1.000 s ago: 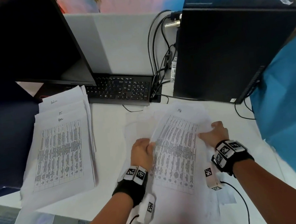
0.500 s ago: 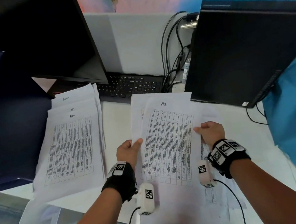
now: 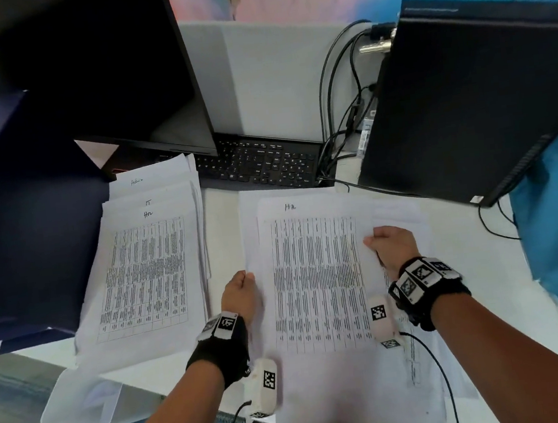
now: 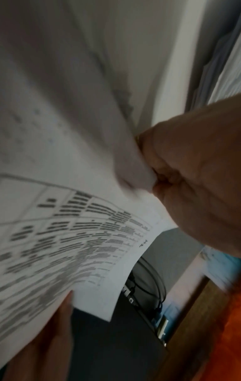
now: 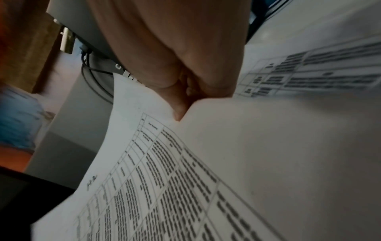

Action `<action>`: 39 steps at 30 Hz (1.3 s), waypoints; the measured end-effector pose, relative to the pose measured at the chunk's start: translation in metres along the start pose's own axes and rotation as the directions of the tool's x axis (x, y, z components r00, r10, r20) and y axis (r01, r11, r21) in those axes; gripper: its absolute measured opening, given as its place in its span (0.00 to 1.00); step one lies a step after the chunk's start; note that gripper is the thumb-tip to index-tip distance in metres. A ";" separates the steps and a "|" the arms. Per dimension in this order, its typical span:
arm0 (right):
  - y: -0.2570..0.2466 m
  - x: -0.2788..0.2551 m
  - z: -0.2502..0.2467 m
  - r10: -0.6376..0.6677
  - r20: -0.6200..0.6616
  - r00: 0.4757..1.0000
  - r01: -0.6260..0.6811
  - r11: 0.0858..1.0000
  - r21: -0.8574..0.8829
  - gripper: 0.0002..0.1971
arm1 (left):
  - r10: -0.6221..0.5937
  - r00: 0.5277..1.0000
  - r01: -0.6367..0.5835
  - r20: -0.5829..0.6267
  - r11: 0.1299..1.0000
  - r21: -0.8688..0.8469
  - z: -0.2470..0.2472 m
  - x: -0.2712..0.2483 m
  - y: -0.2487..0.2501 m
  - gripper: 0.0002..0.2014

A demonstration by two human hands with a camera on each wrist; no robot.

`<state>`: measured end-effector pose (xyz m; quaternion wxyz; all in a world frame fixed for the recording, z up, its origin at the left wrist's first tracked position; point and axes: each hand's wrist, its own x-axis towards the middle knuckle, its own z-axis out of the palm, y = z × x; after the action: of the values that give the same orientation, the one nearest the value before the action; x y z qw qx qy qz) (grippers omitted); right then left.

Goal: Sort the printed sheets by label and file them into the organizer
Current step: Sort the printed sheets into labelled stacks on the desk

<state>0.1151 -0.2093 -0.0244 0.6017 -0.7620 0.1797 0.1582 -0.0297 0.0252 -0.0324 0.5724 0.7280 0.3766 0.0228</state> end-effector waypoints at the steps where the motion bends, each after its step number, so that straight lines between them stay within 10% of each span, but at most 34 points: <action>1: -0.003 0.002 0.006 -0.002 -0.019 1.000 0.002 1.000 0.004 0.07 | 0.015 1.000 -0.015 0.004 1.000 0.012 -0.001 -0.003 0.001 0.18; 9: -0.011 0.013 0.042 -0.045 -0.059 0.997 0.035 0.986 -0.161 0.12 | 0.104 0.994 -0.112 0.046 0.969 0.221 -0.011 -0.010 0.005 0.15; 14: -0.014 0.005 0.055 0.016 0.095 0.995 0.017 0.943 -0.332 0.26 | 0.067 0.998 -0.067 0.013 0.997 0.027 -0.037 -0.004 0.005 0.07; 24: -0.030 -0.047 0.127 0.053 0.465 0.884 0.135 0.922 -0.362 0.10 | -0.099 0.956 0.001 -0.275 0.941 -0.337 -0.091 0.014 -0.003 0.13; 33: -0.017 -0.073 0.225 -0.011 0.486 0.874 0.280 0.829 -0.484 0.11 | 0.015 0.920 0.100 -0.392 0.957 0.271 -0.188 0.038 -0.012 0.13; 39: -0.018 -0.090 0.266 0.005 0.474 0.881 0.295 0.776 -0.558 0.14 | -0.004 0.980 0.135 -0.199 0.745 0.653 -0.222 0.054 -0.022 0.15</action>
<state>0.0370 0.0608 -0.0274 0.3559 -0.8696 -0.0868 0.3312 -0.1056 0.2388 0.0033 0.2398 0.8637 0.4384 -0.0663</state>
